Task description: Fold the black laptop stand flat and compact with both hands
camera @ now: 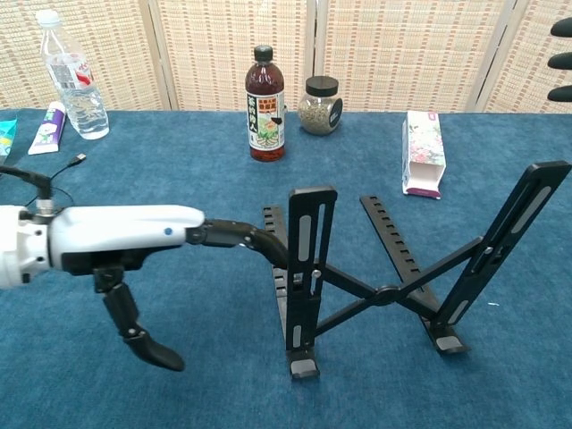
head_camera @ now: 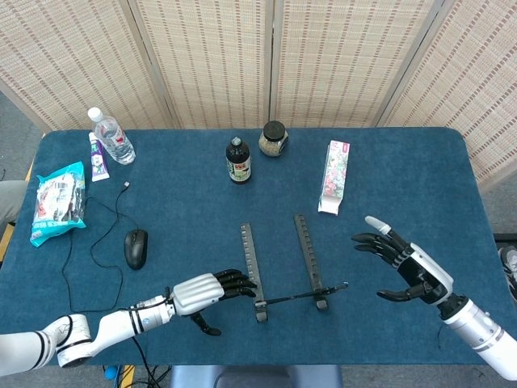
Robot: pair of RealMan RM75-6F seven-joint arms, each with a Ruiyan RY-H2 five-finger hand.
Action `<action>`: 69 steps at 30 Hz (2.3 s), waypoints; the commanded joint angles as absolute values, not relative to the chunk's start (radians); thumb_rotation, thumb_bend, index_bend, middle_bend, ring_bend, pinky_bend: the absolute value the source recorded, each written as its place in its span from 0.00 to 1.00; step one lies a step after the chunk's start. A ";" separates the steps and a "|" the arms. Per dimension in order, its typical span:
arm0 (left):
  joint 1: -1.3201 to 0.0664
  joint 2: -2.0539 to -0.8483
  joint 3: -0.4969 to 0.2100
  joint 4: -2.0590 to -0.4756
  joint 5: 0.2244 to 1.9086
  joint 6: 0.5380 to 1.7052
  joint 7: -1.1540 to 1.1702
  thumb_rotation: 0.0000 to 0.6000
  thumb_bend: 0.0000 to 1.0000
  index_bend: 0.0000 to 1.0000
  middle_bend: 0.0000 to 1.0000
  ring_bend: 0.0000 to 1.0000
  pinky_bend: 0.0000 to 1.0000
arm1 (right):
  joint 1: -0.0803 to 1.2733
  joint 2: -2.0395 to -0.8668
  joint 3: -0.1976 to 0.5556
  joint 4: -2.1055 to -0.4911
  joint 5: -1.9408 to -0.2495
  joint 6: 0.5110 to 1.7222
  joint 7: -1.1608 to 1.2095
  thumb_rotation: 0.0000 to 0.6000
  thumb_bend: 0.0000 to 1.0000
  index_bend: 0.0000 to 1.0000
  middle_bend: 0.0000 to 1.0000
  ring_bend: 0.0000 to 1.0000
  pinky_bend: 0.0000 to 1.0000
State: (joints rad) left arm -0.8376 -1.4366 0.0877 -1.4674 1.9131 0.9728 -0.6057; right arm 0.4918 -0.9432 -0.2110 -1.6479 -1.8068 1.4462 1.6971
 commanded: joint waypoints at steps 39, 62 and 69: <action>-0.895 -1.557 0.177 -1.400 1.811 0.970 -0.649 1.00 0.12 0.13 0.07 0.00 0.01 | 0.462 -0.943 -0.196 -1.624 -1.811 1.446 1.714 0.94 0.00 0.00 0.23 0.13 0.16; -0.789 -1.339 0.089 -1.457 1.634 1.105 -0.555 1.00 0.12 0.13 0.07 0.00 0.01 | 0.473 -0.743 -0.180 -1.753 -1.800 1.350 1.328 1.00 0.00 0.00 0.14 0.11 0.16; -0.736 -1.290 0.066 -1.470 1.585 1.141 -0.527 1.00 0.12 0.13 0.07 0.00 0.01 | 0.509 -0.743 -0.168 -1.798 -1.776 1.232 1.239 1.00 0.00 0.00 0.14 0.08 0.16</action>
State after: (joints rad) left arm -0.7411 -1.2959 0.0692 -1.4664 1.5902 1.1382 -0.5312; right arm 0.4946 -0.7426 -0.1742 -1.7837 -1.7855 1.2615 1.2648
